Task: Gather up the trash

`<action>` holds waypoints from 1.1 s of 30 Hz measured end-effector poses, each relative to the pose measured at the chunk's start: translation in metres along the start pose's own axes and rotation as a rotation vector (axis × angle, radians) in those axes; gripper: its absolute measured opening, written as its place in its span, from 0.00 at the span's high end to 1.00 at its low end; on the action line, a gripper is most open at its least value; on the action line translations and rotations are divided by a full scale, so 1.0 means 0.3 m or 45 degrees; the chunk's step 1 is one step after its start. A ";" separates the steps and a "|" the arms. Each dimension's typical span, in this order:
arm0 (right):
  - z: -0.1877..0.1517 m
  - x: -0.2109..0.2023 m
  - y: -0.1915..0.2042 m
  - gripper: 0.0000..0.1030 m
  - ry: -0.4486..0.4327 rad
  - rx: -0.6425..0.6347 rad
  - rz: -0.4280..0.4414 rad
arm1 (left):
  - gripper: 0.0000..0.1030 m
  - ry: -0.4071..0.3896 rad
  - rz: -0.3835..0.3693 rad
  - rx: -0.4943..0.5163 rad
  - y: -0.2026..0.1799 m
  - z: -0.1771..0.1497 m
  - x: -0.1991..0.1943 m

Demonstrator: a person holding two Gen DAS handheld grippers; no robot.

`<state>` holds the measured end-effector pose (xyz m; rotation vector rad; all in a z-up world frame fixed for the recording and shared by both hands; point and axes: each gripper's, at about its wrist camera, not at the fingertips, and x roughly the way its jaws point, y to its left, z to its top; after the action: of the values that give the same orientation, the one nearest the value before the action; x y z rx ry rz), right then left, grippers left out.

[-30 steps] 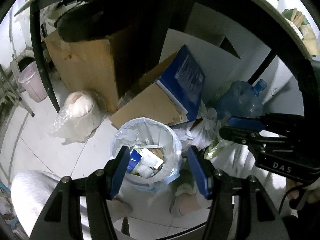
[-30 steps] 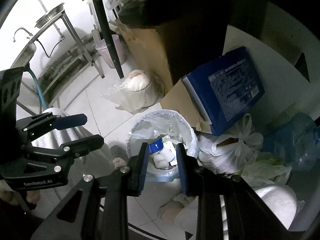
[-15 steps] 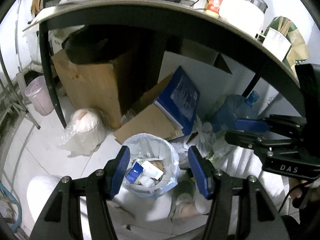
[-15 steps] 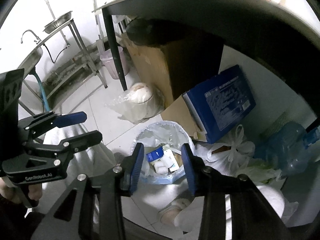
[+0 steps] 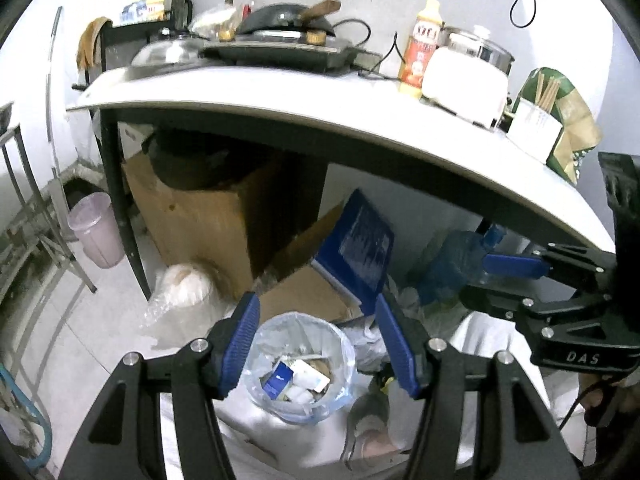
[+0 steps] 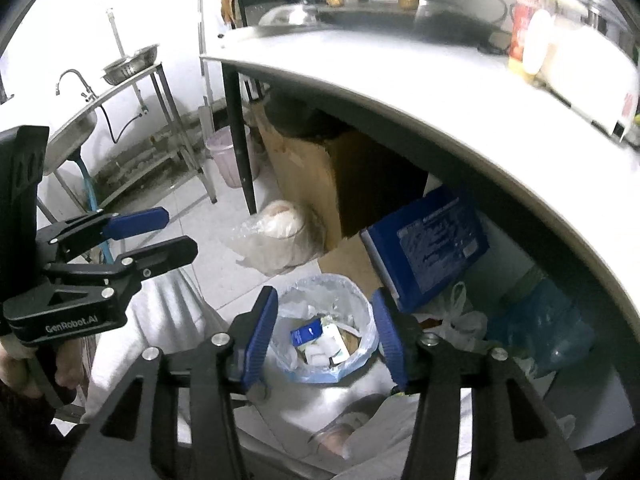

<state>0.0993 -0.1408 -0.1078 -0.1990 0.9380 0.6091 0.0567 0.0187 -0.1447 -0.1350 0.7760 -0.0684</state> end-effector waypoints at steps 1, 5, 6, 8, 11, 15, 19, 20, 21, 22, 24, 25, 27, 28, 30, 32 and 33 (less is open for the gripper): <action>0.008 -0.020 0.004 0.52 -0.015 -0.003 -0.003 | 0.34 -0.013 0.017 0.006 -0.005 0.010 -0.016; 0.040 -0.096 0.008 0.45 -0.066 0.006 0.000 | 0.23 -0.068 0.049 0.019 -0.014 0.038 -0.077; 0.045 -0.113 0.005 0.44 -0.076 0.003 -0.002 | 0.22 -0.081 0.055 0.018 -0.017 0.046 -0.093; 0.061 -0.159 0.010 0.44 -0.103 -0.007 -0.009 | 0.17 -0.097 0.068 0.022 -0.022 0.057 -0.115; 0.082 -0.202 0.012 0.44 -0.133 -0.017 -0.020 | 0.11 -0.132 0.084 0.033 -0.032 0.077 -0.155; 0.102 -0.257 0.013 0.44 -0.173 -0.026 -0.034 | 0.07 -0.173 0.106 0.054 -0.052 0.102 -0.208; 0.118 -0.318 0.014 0.44 -0.212 -0.033 -0.047 | 0.04 -0.229 0.113 0.063 -0.068 0.126 -0.262; 0.122 -0.330 0.015 0.44 -0.220 -0.034 -0.048 | 0.04 -0.242 0.111 0.065 -0.073 0.132 -0.276; 0.126 -0.348 0.016 0.44 -0.233 -0.035 -0.051 | 0.04 -0.257 0.115 0.073 -0.078 0.138 -0.289; 0.130 -0.365 0.015 0.44 -0.244 -0.035 -0.053 | 0.02 -0.282 0.137 0.087 -0.089 0.143 -0.308; 0.136 -0.393 0.022 0.44 -0.267 -0.036 -0.052 | 0.00 -0.326 0.177 0.112 -0.110 0.156 -0.341; 0.138 -0.410 0.023 0.44 -0.281 -0.038 -0.053 | 0.00 -0.353 0.186 0.121 -0.120 0.163 -0.361; 0.144 -0.443 0.022 0.44 -0.309 -0.040 -0.060 | 0.00 -0.396 0.169 0.120 -0.132 0.174 -0.396; 0.148 -0.461 0.025 0.44 -0.322 -0.041 -0.061 | 0.00 -0.410 0.155 0.119 -0.138 0.178 -0.409; 0.152 -0.486 0.031 0.43 -0.344 -0.050 -0.063 | 0.00 -0.434 0.134 0.126 -0.151 0.187 -0.436; 0.155 -0.519 0.030 0.40 -0.372 -0.063 -0.068 | 0.00 -0.450 0.126 0.139 -0.164 0.190 -0.456; 0.156 -0.542 0.031 0.38 -0.390 -0.067 -0.070 | 0.00 -0.459 0.120 0.144 -0.172 0.193 -0.465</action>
<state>0.0549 -0.1792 0.0511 -0.1723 0.6198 0.5943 -0.0025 -0.0112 0.0005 -0.0020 0.4164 0.0018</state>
